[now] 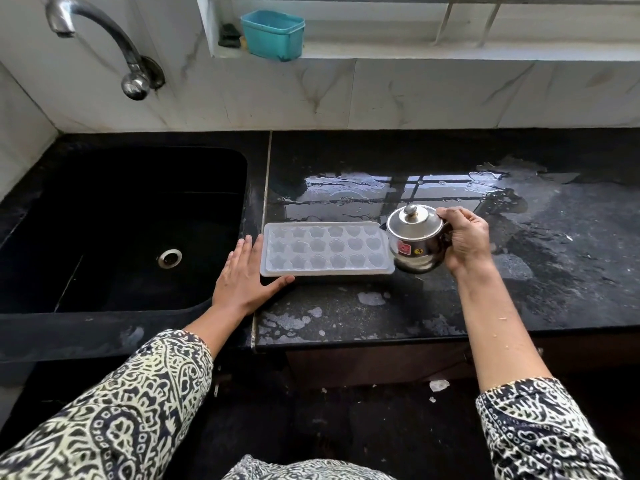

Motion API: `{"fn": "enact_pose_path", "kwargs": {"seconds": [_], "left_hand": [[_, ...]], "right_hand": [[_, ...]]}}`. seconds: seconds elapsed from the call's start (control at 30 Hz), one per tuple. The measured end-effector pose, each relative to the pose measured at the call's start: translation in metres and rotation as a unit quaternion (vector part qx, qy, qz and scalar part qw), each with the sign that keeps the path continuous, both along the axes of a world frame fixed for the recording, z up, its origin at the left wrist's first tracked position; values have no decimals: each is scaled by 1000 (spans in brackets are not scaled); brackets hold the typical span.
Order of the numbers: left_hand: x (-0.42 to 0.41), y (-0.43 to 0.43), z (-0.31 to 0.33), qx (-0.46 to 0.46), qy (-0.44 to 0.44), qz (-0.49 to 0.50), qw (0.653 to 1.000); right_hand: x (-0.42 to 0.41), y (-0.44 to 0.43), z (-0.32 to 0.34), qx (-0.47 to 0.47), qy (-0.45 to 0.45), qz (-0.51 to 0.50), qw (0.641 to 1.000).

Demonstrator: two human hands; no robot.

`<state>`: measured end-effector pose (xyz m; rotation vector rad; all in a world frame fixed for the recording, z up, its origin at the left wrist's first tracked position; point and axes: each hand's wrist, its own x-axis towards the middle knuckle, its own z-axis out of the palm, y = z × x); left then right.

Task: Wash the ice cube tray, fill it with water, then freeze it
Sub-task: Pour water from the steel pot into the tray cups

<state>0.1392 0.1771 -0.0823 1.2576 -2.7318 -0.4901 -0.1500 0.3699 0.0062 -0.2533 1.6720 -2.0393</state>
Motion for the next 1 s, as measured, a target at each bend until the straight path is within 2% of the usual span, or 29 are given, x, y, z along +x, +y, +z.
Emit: {"fn": "enact_pose_path", "kwargs": {"seconds": [0.33, 0.8, 1.0], "left_hand": [[1, -2, -2, 4, -3, -6, 1000], [-2, -6, -5, 9, 4, -4, 1000], [-2, -6, -5, 10, 5, -5, 1000]], "right_hand": [[17, -83, 24, -129, -109, 51, 984], [23, -192, -20, -66, -156, 51, 984], [24, -212, -35, -84, -160, 68, 981]]}}
